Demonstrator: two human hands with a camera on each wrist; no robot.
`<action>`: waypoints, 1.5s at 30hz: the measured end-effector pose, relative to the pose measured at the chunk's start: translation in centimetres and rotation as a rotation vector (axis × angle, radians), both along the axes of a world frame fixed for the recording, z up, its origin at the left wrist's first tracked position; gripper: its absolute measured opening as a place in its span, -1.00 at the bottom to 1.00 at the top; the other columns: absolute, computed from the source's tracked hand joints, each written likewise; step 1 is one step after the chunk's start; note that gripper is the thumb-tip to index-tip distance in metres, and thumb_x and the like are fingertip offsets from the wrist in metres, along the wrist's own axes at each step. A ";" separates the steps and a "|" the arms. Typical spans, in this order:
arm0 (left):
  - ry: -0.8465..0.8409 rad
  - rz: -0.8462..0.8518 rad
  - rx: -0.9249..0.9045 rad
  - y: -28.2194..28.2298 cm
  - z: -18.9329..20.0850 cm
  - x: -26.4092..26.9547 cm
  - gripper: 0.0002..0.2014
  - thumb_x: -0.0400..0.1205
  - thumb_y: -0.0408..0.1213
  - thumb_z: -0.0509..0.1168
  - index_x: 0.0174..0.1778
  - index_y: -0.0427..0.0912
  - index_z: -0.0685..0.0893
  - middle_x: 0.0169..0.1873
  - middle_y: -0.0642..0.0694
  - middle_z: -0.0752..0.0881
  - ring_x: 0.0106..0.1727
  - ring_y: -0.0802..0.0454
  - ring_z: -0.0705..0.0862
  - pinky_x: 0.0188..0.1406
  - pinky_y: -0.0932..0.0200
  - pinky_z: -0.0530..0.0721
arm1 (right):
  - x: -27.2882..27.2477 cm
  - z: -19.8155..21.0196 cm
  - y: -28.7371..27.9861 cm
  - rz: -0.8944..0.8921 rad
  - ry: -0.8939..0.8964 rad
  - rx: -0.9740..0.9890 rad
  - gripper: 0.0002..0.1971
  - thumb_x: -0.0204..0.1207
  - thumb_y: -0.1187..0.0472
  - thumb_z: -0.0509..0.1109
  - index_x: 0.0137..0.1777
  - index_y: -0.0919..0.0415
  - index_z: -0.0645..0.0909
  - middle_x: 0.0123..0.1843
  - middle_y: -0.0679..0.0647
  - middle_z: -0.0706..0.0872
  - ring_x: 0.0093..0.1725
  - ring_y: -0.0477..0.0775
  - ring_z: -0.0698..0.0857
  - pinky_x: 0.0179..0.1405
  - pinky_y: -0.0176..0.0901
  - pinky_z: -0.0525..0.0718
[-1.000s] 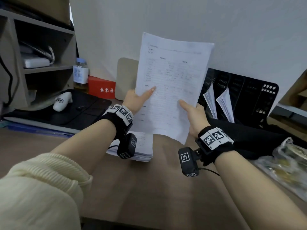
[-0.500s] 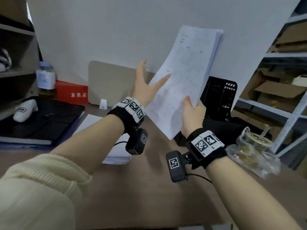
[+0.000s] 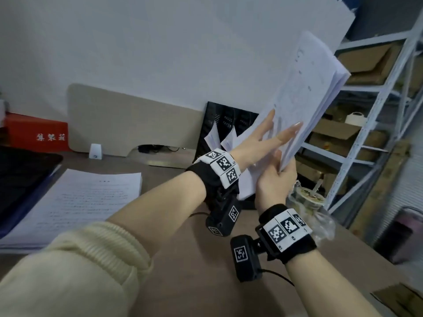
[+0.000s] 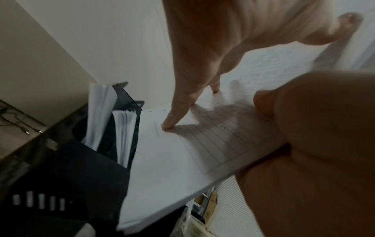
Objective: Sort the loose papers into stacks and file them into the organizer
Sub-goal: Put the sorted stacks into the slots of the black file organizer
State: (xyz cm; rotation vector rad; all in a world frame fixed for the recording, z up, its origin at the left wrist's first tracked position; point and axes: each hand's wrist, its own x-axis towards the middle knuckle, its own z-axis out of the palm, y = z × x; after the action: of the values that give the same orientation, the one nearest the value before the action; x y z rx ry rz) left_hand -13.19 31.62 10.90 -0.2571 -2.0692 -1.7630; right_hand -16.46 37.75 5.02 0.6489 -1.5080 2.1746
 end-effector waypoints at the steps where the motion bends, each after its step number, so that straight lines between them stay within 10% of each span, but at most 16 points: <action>1: -0.003 -0.025 -0.005 0.5 0.0 -0.7 0.09 0.20 0.43 0.23 0.68 0.30 -0.03 0.70 0.09 0.10 0.69 -0.01 0.14 0.58 -0.30 0.10 | -0.8 0.0 0.5 -0.013 -0.002 0.002 -0.64 0.65 0.04 0.19 0.40 0.05 0.56 0.24 0.05 0.75 0.24 0.04 0.72 0.17 0.11 0.73; 4: -0.015 -0.077 0.014 1.6 -0.2 -3.2 0.13 0.11 0.48 0.24 0.67 0.33 0.05 0.70 0.10 0.09 0.69 -0.01 0.13 0.62 -0.20 0.08 | -3.2 0.3 1.7 -0.004 -0.030 0.008 -0.65 0.72 0.27 0.15 0.46 0.24 0.49 0.25 0.19 0.71 0.21 0.11 0.71 -0.18 -0.30 0.76; 10: -0.049 -0.078 0.021 1.2 -0.5 -8.4 -0.29 0.59 0.19 0.23 0.67 0.14 0.21 0.69 0.04 0.16 0.67 0.00 0.18 0.67 -0.06 0.13 | -8.6 0.3 1.6 -0.074 -0.010 0.054 -0.61 0.66 0.30 0.22 0.48 0.17 0.47 0.22 0.09 0.74 0.21 0.00 0.74 0.20 -0.04 0.72; 17: -0.068 -0.041 0.116 -0.6 0.0 -15.9 -0.43 0.67 0.05 0.27 0.62 0.14 0.35 0.67 0.08 0.23 0.67 0.05 0.21 0.67 -0.08 0.17 | -15.8 1.4 -0.3 -0.142 -0.007 0.110 -0.64 0.67 0.21 0.24 0.45 0.06 0.52 0.25 0.08 0.73 0.22 -0.06 0.72 0.28 0.01 0.67; 24: 0.001 -0.021 0.201 -2.1 -0.3 -19.4 0.20 0.02 0.70 0.23 0.60 0.18 0.37 0.68 0.13 0.20 0.69 0.17 0.10 0.69 -0.12 0.05 | -21.6 2.1 -2.8 -0.153 0.043 0.216 -0.61 0.70 0.12 0.22 0.51 -0.14 0.41 0.21 -0.25 0.61 0.07 -0.55 0.58 -0.01 -0.65 0.50; 35: -0.271 0.012 0.248 -5.7 -2.6 -19.7 -0.21 0.60 0.37 0.04 0.71 0.08 0.10 0.68 -0.03 0.19 0.68 -0.10 0.18 0.58 -0.23 0.09 | -26.5 -3.7 -4.9 -0.064 0.017 0.623 -0.71 0.57 0.18 0.28 0.26 -0.06 0.57 0.06 -0.03 0.73 0.05 0.05 0.69 0.13 0.21 0.67; 39: -0.234 -0.038 0.291 -6.1 -2.3 -18.0 -0.47 0.75 0.17 -0.06 0.67 0.21 0.15 0.70 -0.01 0.13 0.69 -0.04 0.11 0.57 -0.15 0.09 | -25.6 -3.1 -5.0 -0.042 -0.001 0.693 -0.71 0.65 0.18 0.25 0.33 0.01 0.57 0.01 -0.11 0.70 -0.02 -0.12 0.68 0.00 -0.13 0.55; 45: -0.230 -0.058 0.280 -5.9 -0.9 -15.1 -0.52 0.79 0.09 -0.14 0.67 0.22 0.10 0.70 -0.11 0.14 0.70 -0.05 0.12 0.59 -0.07 0.08 | -22.6 -1.9 -5.0 -0.078 0.036 0.678 -0.66 0.64 0.20 0.25 0.40 0.00 0.54 0.20 -0.15 0.68 0.22 -0.11 0.64 0.30 -0.11 0.55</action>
State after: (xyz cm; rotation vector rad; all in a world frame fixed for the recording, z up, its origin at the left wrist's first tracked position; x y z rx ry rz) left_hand -28.30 25.76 9.97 -0.0340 -1.9449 -2.1781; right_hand -39.10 32.73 3.07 0.8056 -2.2179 1.5554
